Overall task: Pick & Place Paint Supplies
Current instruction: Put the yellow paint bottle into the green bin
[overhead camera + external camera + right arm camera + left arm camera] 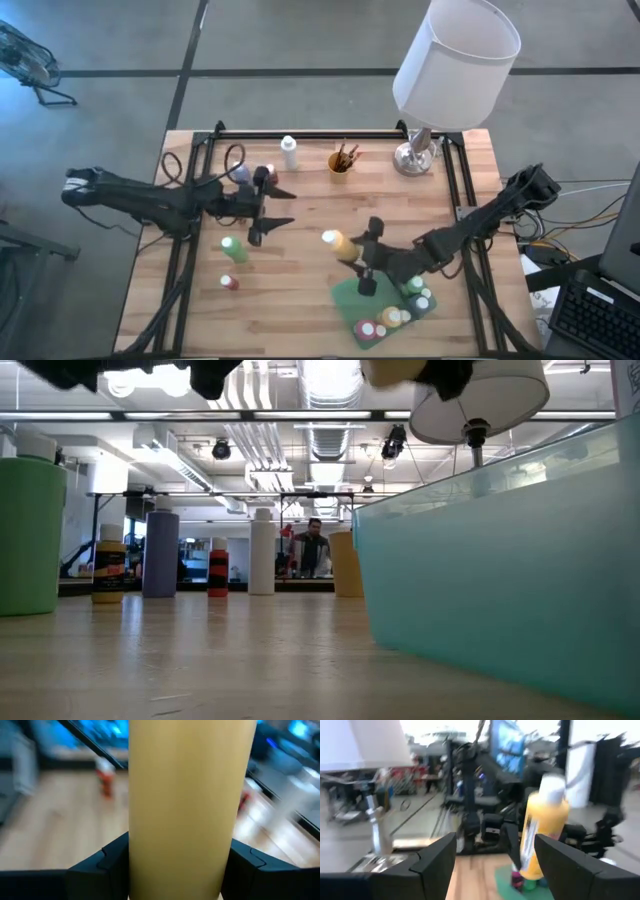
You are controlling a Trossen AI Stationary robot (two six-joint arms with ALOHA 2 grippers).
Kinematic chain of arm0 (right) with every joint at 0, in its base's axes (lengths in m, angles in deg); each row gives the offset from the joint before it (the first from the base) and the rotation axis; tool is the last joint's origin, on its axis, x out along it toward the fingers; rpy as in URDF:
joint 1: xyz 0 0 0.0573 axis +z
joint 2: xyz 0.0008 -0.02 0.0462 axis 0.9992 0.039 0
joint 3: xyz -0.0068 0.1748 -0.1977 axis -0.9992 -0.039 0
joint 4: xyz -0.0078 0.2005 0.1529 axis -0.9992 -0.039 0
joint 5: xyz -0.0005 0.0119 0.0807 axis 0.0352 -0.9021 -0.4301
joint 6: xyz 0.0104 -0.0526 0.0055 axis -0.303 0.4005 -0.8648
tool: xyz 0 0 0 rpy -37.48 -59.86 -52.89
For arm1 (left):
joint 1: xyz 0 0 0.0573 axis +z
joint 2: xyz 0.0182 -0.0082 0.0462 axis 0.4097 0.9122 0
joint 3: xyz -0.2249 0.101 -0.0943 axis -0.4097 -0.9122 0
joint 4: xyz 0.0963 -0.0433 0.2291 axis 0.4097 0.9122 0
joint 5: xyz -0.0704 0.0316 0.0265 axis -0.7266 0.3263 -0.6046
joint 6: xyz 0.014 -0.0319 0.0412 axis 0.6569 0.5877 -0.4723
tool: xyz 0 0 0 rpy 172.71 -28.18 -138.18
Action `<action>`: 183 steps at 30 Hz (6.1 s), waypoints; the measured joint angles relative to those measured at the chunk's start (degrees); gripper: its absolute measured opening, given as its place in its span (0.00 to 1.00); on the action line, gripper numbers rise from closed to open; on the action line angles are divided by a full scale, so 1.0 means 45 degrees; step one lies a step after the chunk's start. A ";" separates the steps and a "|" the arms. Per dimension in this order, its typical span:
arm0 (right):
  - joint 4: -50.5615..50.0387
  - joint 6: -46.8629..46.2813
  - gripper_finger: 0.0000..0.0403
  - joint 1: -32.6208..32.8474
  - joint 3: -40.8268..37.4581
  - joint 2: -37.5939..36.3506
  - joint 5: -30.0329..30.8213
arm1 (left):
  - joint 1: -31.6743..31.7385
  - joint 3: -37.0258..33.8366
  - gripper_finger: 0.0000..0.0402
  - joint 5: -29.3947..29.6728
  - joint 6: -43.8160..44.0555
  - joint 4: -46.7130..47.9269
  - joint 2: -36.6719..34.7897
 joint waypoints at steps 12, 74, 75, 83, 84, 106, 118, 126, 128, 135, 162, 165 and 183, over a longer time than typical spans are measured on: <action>0.4291 0.1413 0.53 -0.0714 -0.1425 -0.0005 -0.1299 | -0.0019 -0.1351 0.69 -0.0359 -0.0061 -0.4381 0.1596; 0.4954 0.2600 0.54 -0.1074 -0.1348 -0.0675 -0.1132 | -0.0233 0.3879 0.85 -0.2543 -0.1054 -0.4098 0.7079; 0.4953 0.2605 0.54 -0.1074 -0.1338 -0.0675 -0.1132 | -0.0233 0.3893 0.85 -0.2543 -0.1054 -0.4047 0.7079; 0.4990 0.2656 0.54 -0.1116 -0.1225 -0.0675 -0.1162 | -0.0246 0.3957 0.85 -0.2537 -0.1075 -0.3914 0.7137; 0.4990 0.2656 0.54 -0.1148 -0.1214 -0.0675 -0.1239 | -0.0247 0.3961 0.85 -0.2533 -0.1080 -0.3918 0.7137; 0.4928 0.2603 0.53 -0.1321 -0.1254 -0.0671 -0.1760 | -0.0257 0.5534 0.85 -0.2805 -0.0938 -0.3570 0.8536; 0.4934 0.2544 0.53 -0.1312 -0.1352 -0.0670 -0.1757 | -0.0257 0.5568 0.82 -0.2859 -0.0894 -0.3316 0.8209; 0.4942 0.2504 0.54 -0.1312 -0.1352 -0.0670 -0.1754 | -0.0257 0.5559 0.72 -0.2859 -0.0792 -0.2949 0.8196; 0.4947 0.2506 0.53 -0.1312 -0.1352 -0.0670 -0.1754 | -0.0257 0.5555 0.69 -0.2859 -0.0784 -0.2933 0.8196; 0.4947 0.2506 0.53 -0.1316 -0.1352 -0.0670 -0.1715 | -0.0257 0.5554 0.60 -0.2868 -0.0666 -0.2936 0.8196; 0.4976 0.2549 0.64 -0.1312 -0.1352 -0.0680 -0.1759 | -0.0252 0.5520 0.52 -0.2849 -0.0266 -0.2813 0.8196; 0.4825 0.2275 0.68 -0.1312 -0.1352 -0.0685 -0.1757 | -0.0252 0.5520 0.52 -0.2849 -0.0276 -0.2831 0.8196; -0.5050 -0.2839 0.89 -0.1203 0.1004 -0.1010 -0.1811 | -0.0246 0.5520 0.52 -0.2380 -0.0591 0.4048 0.5627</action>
